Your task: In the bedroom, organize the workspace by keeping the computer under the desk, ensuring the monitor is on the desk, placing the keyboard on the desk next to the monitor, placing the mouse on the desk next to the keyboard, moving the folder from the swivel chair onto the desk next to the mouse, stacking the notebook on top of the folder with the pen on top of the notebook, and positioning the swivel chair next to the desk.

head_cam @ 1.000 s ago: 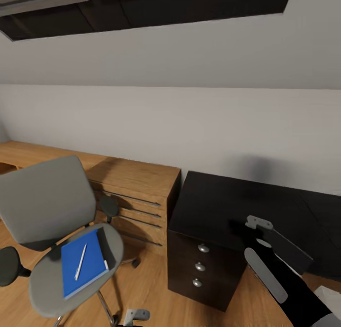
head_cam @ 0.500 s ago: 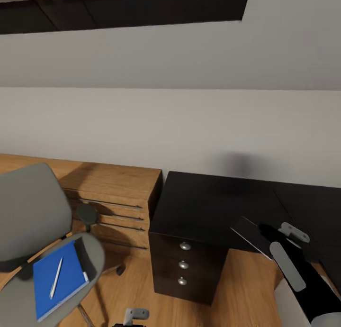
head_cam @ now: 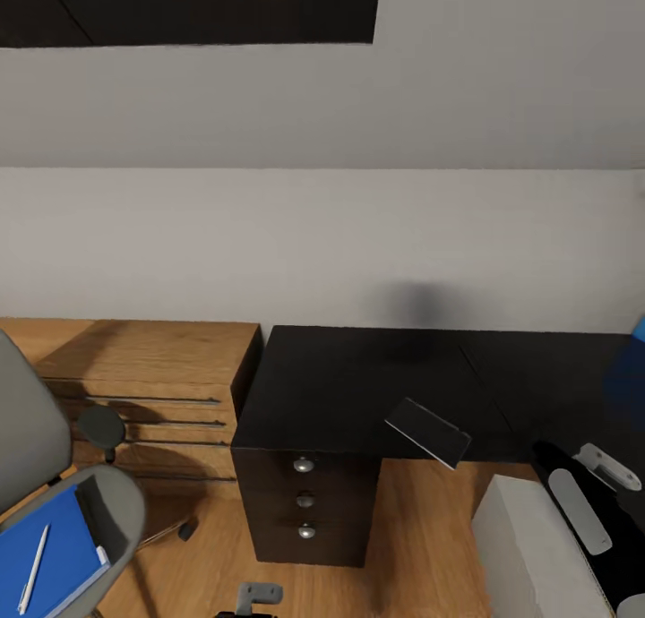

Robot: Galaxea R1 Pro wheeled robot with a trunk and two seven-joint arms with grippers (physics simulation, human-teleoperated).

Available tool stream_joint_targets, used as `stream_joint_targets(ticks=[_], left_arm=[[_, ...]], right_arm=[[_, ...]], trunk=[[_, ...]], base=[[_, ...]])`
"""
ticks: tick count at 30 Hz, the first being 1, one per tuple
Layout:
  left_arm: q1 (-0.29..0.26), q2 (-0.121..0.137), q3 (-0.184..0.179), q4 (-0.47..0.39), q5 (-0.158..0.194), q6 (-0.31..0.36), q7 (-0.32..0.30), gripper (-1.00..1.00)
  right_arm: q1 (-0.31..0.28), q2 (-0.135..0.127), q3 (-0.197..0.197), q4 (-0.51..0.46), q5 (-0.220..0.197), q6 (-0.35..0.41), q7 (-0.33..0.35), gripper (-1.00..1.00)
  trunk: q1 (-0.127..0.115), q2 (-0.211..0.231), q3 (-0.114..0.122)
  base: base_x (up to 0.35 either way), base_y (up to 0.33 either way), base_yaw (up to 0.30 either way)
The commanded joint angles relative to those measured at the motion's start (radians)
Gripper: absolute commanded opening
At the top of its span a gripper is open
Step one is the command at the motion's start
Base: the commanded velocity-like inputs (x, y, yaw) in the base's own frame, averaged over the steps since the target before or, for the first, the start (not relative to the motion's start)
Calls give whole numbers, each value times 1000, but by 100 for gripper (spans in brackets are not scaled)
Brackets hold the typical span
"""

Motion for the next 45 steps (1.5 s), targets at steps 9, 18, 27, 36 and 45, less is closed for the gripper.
stream_joint_targets(ticks=[9,18,27,36,45], left_arm=[[-1,0,-9,-1,10,-5,5,100],[-1,0,-9,-1,10,-5,7,100],[0,0,-9,-1,10,-4,7,100],[-1,1,-9,-1,10,-4,7,100],[0,-3,-9,-2,11,-7,4,100]], right_arm=[[-1,-2,0,10,-3,-5,9,-100],[-1,0,1,10,-3,-5,10,-100],[-1,0,1,10,-3,-5,10,-100],[-1,1,5,9,-2,-5,10,-100],[-7,11,10,15,4,-11,16,-100]], trunk=[[0,-1,-1],[0,-1,-1],[0,-1,-1],[0,-1,-1],[0,-1,-1]], base=[[0,0,-296],[0,0,-296],[0,0,-296],[0,0,-294],[0,0,-60]])
